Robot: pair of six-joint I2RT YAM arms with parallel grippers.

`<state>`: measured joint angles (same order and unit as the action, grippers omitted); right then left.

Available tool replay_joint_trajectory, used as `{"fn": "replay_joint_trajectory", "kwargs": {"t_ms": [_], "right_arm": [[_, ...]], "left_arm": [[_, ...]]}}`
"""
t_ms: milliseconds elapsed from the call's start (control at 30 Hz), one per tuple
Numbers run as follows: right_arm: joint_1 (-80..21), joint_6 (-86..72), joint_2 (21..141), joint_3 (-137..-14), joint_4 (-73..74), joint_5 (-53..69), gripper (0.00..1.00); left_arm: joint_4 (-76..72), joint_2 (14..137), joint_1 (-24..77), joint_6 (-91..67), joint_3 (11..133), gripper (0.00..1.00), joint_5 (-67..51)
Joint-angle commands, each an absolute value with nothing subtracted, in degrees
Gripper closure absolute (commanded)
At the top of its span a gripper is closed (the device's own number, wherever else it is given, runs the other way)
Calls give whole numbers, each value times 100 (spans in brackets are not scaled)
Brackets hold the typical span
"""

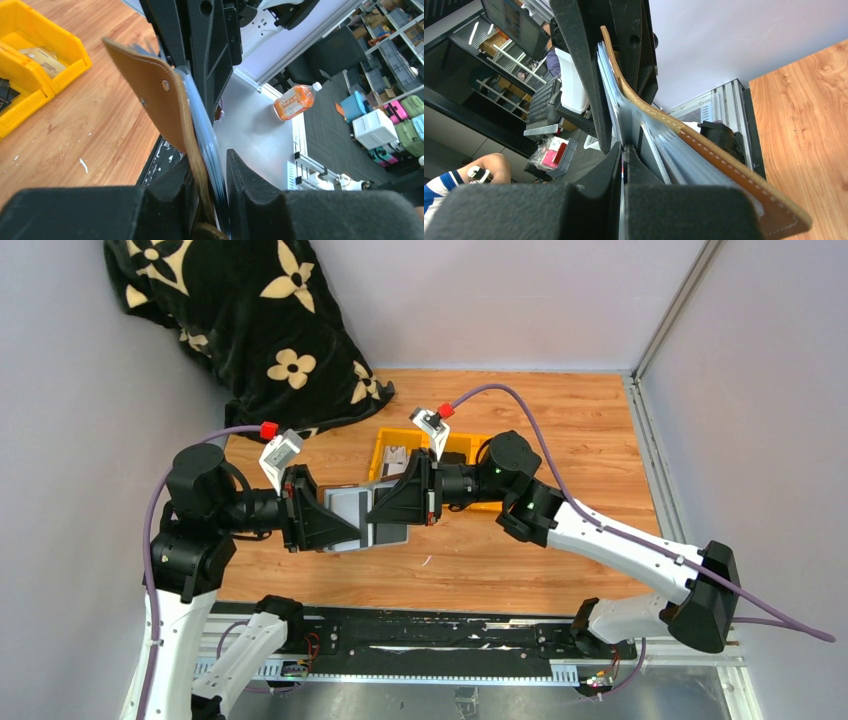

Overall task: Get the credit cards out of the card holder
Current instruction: Remove the credit card from the card holder.

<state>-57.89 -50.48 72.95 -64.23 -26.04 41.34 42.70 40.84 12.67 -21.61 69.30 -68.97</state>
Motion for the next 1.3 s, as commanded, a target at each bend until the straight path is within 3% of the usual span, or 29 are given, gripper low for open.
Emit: {"fn": "replay_joint_trajectory", "kwargs": {"t_ms": [0, 500, 733, 900, 1267], "right_arm": [[-5950, -5069, 7560, -6324, -3173, 3635, 100], [-5746, -5236, 7052, -5457, -3826, 3841, 100], [-5672, -5159, 6799, -5290, -3685, 3823, 100], [-5670, -5060, 6700, -5291, -3481, 3874, 100], [-5669, -4962, 6525, -5214, -3295, 3853, 100]], "left_arm": [[3801, 4094, 1389, -2391, 6866, 73, -7694], [3347, 4101, 1389, -2917, 6971, 78, -7931], [3309, 4118, 1388, -2962, 7018, 80, -7920], [3286, 4123, 1389, -2963, 7032, 87, -7882], [3281, 4136, 1389, -2968, 7040, 90, -7842]]}}
